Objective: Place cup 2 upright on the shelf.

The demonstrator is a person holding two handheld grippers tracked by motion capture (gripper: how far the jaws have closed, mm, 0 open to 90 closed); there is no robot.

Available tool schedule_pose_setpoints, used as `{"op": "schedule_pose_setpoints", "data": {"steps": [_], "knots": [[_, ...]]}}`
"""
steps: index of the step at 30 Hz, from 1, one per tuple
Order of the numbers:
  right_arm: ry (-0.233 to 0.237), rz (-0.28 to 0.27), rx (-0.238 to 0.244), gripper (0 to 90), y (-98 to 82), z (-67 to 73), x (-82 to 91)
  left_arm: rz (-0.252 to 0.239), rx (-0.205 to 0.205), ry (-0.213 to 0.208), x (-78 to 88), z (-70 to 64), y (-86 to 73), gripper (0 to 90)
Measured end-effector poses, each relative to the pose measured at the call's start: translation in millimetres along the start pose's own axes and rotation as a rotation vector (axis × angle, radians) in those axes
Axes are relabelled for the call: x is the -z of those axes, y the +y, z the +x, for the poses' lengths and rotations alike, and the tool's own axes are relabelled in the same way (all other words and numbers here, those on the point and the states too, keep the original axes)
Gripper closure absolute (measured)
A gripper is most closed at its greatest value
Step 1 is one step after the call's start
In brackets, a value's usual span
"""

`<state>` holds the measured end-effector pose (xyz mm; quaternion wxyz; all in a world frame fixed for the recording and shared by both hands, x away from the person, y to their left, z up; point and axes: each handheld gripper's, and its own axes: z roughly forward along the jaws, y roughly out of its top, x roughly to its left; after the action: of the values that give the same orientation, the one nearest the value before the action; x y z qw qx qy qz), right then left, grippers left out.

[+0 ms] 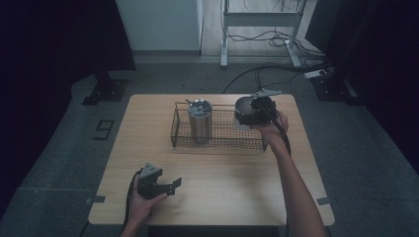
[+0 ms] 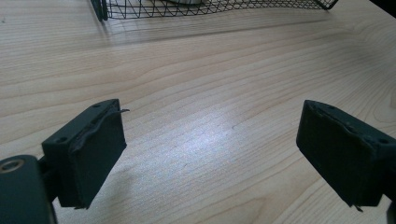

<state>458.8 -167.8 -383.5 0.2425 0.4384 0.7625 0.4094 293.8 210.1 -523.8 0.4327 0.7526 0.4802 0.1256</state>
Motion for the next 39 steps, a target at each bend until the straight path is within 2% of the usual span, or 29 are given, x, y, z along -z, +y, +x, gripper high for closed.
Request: {"op": "schedule_pose_setpoints", "data": {"steps": [24,39], "knots": [[-0.018,0.056,-0.021,6.6,-6.8,-11.1,-30.7,0.009,-0.005,-0.002,-2.0,-1.0,-1.1,8.2],[-0.008,0.087,-0.021,6.6,-12.7,-8.2,-49.6,0.016,-0.012,-0.006,-2.6,-1.5,-1.1,8.3]]}}
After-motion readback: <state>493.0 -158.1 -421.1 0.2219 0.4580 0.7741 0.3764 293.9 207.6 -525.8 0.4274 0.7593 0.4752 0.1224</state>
